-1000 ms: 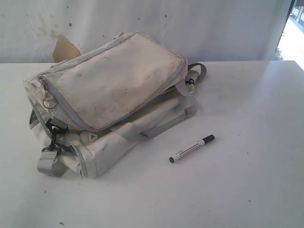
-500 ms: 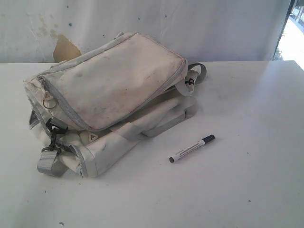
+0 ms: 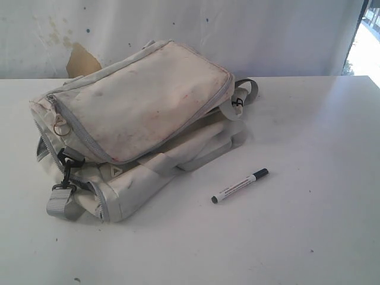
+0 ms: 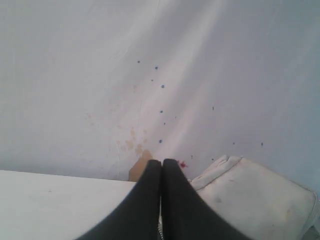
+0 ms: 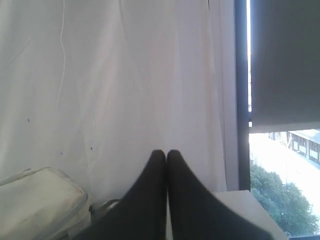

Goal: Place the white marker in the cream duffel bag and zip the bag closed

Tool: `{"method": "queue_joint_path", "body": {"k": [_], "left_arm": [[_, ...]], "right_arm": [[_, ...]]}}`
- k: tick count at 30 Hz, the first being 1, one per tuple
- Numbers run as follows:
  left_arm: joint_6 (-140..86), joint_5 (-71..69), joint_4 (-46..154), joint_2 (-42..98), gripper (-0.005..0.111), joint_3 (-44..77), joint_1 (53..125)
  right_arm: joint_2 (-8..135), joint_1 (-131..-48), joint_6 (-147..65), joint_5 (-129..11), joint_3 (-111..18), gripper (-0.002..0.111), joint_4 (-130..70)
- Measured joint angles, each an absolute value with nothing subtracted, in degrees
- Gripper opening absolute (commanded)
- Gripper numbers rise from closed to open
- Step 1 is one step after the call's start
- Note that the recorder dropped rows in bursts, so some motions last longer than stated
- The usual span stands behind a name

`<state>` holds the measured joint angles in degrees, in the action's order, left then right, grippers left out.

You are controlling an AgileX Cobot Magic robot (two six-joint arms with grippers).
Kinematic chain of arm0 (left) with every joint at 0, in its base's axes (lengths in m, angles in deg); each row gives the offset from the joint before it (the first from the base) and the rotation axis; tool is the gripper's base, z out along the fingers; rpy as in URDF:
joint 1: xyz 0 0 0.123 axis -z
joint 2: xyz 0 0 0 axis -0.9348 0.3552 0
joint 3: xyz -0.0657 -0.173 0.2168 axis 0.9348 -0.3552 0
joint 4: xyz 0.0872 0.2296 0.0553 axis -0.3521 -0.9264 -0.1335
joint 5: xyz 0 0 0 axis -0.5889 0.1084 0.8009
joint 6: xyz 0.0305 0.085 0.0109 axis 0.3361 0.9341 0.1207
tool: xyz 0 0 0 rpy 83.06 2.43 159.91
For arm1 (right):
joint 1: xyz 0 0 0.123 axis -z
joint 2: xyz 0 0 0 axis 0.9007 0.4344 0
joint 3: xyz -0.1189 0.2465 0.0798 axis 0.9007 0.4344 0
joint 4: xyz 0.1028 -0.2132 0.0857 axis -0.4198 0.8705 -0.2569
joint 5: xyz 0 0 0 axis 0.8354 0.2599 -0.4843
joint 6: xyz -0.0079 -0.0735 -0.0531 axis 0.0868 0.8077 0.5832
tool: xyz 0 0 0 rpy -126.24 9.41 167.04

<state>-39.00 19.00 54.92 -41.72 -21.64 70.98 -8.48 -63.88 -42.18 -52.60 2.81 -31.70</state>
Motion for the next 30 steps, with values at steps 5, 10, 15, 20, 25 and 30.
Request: {"method": "queue_joint_path", "body": {"k": [5,10,15,20,25,30], "left_arm": [[-36.2,22.8,54.8,-41.7,0.0,-18.3,71.0],[-35.3,25.0,54.8,-41.7,0.0,-17.3,71.0],[-35.3,26.8,54.8,-37.3,0.0,-17.1,71.0],[-36.0,27.2,54.8,-30.3,0.0,-17.1,71.0],[-36.6,27.3,54.8,-22.0,0.0,-17.1,71.0],[-36.6,26.9,55.8,-13.7,0.0,-17.1,71.0]], "right_arm": [[-7.2,-63.9,-42.2,-50.1,-0.1,0.0,-31.7],[-1.6,-63.9,-42.2,-45.0,-3.1,0.0,-31.7],[4.9,-63.9,-42.2,-41.8,-5.2,0.0,-31.7],[12.0,-63.9,-42.5,-41.3,-6.9,0.0,-31.7],[18.6,-63.9,-45.9,-41.3,-7.9,0.0,-31.7],[24.7,-63.9,-46.7,-41.3,-7.9,0.006,-32.8]]}}
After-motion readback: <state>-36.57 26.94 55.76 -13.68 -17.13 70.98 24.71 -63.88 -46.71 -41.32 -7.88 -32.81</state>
